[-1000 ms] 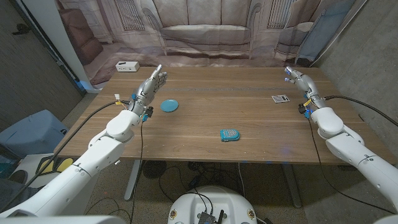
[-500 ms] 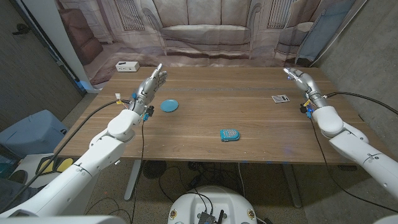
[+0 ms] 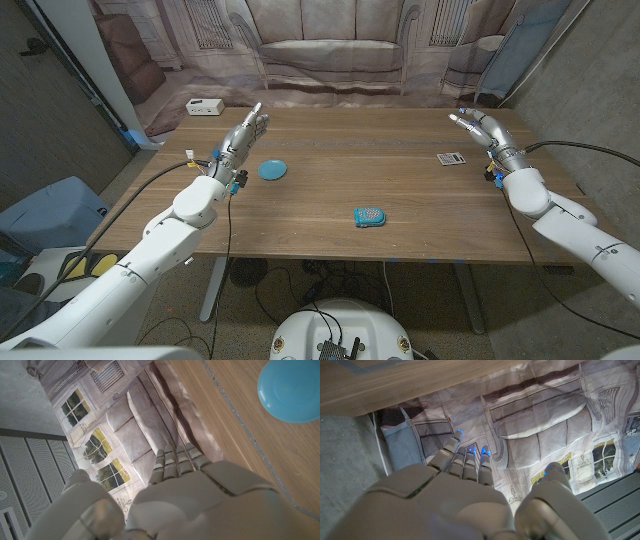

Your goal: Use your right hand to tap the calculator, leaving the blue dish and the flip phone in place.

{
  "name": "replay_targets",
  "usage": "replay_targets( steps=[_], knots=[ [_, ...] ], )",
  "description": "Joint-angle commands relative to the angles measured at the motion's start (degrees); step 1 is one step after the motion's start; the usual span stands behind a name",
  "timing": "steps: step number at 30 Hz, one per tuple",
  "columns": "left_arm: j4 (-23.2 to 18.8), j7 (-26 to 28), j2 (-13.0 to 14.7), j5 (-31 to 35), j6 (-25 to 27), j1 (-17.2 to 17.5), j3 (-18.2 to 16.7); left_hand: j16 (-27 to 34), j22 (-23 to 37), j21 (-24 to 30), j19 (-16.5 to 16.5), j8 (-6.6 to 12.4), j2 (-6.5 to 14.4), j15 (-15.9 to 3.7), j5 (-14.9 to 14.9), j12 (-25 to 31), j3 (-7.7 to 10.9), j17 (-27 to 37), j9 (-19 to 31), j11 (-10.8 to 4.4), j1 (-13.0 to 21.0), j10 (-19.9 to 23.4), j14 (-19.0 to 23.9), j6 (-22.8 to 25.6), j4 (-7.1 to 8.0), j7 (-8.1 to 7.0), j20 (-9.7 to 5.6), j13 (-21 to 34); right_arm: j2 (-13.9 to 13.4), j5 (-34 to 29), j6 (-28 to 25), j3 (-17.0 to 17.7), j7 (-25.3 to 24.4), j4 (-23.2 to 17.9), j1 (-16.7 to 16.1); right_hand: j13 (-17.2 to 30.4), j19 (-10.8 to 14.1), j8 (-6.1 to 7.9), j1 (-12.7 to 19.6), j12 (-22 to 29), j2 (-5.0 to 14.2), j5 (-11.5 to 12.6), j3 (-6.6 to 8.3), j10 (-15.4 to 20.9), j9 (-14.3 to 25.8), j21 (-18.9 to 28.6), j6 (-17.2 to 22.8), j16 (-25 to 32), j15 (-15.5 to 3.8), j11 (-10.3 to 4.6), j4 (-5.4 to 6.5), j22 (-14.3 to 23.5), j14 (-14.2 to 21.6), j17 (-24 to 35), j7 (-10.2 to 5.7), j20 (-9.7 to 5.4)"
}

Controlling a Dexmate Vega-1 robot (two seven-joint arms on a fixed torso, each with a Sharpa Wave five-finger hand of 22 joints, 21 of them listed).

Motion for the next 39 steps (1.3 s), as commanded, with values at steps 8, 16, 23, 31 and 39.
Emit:
replay_targets(
  steps=[8,16,23,31,39],
  knots=[
    [1.0,-0.5,-0.9,0.0,-0.7,-0.7,0.4,-0.1,0.3,0.0,0.0,-0.07,0.3,-0.20,-0.3,-0.1,-0.04,0.1,0.1,-0.10,0.3,0.5,0.5,0.6,-0.22,-0.03,0.10,0.1,-4.3,-11.6,-15.7,-2.9,-0.9,-6.9,1.1,0.2,-1.9,-0.61,-0.3,-0.6,-0.10,0.3,-0.12,-1.6,0.1,-0.6,-1.1,-0.6,0.24,-0.23,0.05,0.1,-1.8,0.5,0.20,0.15],
    [1.9,-1.1,-1.3,-0.1,-1.1,-1.2,0.9,-0.1,0.3,-0.1,0.0,-0.10,0.3,-0.25,-0.3,-0.1,-0.06,0.1,0.1,-0.14,0.4,0.6,0.5,0.6,-0.26,0.01,0.13,0.1,-4.9,-13.7,-19.7,-4.4,0.1,-8.4,2.0,0.2,-2.8,-0.70,-0.6,-0.8,0.02,0.3,-0.22,-2.2,0.2,-0.7,-1.4,-0.8,0.38,-0.17,0.18,0.1,-2.4,0.5,0.14,0.22],
    [2.3,-1.4,-1.5,-0.3,-1.4,-1.4,1.1,-0.1,0.3,-0.1,0.0,-0.11,0.5,-0.27,-0.3,-0.2,-0.04,0.1,0.1,-0.13,0.4,0.7,0.6,0.7,-0.30,-0.16,0.18,0.1,-5.0,-13.5,-22.7,-5.2,1.9,-9.3,2.7,0.2,-4.1,-0.41,-0.8,-1.1,0.18,0.3,-0.31,-3.2,0.2,-0.9,-0.7,-1.1,0.34,-0.19,0.23,0.1,-3.6,0.6,0.24,0.36],
    [2.5,-1.3,-1.5,-0.7,-1.3,-1.0,1.1,-0.2,0.3,-0.1,-0.1,-0.08,0.6,-0.03,-0.3,-0.2,-0.01,0.1,0.1,0.06,0.5,0.7,0.6,0.9,-0.35,-0.20,0.36,0.1,-6.2,-11.7,-30.0,-6.8,9.3,-12.0,4.8,0.2,-15.4,-0.88,-2.1,-1.9,0.86,0.2,-0.96,-11.5,0.3,-1.4,-1.3,-2.0,1.32,-1.01,0.54,0.2,-12.4,0.8,-0.97,1.84],
    [2.6,-1.0,-1.5,-0.8,-1.6,-0.6,0.8,-0.2,0.3,-0.1,-0.1,-0.08,0.8,0.04,-0.4,-0.2,0.03,0.1,0.1,-0.03,0.6,0.9,0.7,1.1,-0.40,-0.22,0.48,0.1,-6.2,-11.6,-31.8,-8.4,11.4,-11.9,6.8,0.3,-21.7,-0.46,-2.7,-1.8,1.14,0.1,-1.22,-15.3,0.3,-1.4,-0.8,-2.0,1.63,-1.80,0.54,0.3,-17.0,0.9,-2.85,4.68]
  ],
)
